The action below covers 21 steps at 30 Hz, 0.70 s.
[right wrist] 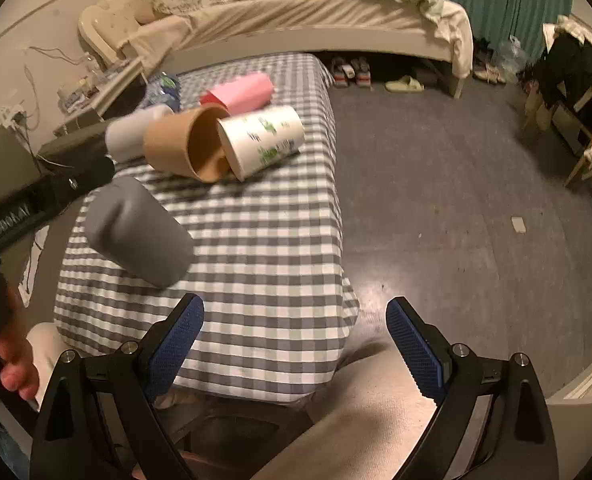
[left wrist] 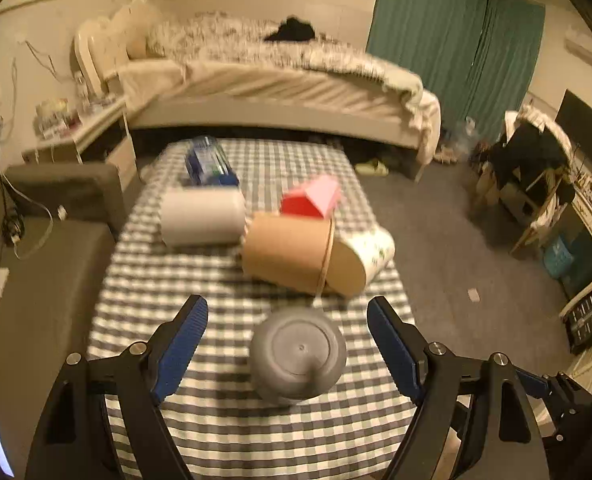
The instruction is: Flip cup upside down
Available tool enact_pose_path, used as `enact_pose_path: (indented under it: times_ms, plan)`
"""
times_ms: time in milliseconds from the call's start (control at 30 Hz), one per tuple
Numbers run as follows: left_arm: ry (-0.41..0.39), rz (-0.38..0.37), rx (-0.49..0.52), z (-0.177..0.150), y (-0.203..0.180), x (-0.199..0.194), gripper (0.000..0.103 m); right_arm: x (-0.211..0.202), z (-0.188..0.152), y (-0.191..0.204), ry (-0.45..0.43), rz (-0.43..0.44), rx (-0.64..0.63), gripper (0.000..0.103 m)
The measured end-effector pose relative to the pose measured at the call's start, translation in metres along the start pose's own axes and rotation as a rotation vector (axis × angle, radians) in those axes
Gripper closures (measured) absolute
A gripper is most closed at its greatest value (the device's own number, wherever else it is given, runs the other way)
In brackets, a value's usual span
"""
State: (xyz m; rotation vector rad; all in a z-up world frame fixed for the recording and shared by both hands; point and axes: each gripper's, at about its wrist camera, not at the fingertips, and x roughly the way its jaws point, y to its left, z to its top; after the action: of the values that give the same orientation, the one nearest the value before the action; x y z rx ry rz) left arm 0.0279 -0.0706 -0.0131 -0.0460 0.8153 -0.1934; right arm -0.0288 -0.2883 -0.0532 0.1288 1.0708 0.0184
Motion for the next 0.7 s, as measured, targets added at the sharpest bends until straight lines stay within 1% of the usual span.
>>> enact_pose_path:
  times_ms: [133, 267, 333, 467, 700]
  plan:
    - [-0.090, 0.038, 0.029, 0.002, 0.007, -0.038, 0.018, -0.024, 0.000, 0.009, -0.070, 0.007, -0.021, 0.010]
    - [-0.153, 0.081, 0.053, -0.005, 0.018, -0.069, 0.018, -0.049, 0.000, 0.021, -0.151, 0.018, -0.040, 0.010]
    - [-0.170, 0.092, 0.055, -0.011, 0.025, -0.078, 0.018, -0.059, 0.000, 0.027, -0.185, 0.027, -0.050, 0.010]
    - [-0.185, 0.105, 0.045, -0.025, 0.036, -0.091, 0.018, -0.078, -0.002, 0.041, -0.243, 0.036, -0.072, 0.010]
    - [-0.166, 0.088, 0.028, -0.057, 0.049, -0.089, 0.018, -0.083, -0.017, 0.062, -0.285, 0.038, -0.102, 0.010]
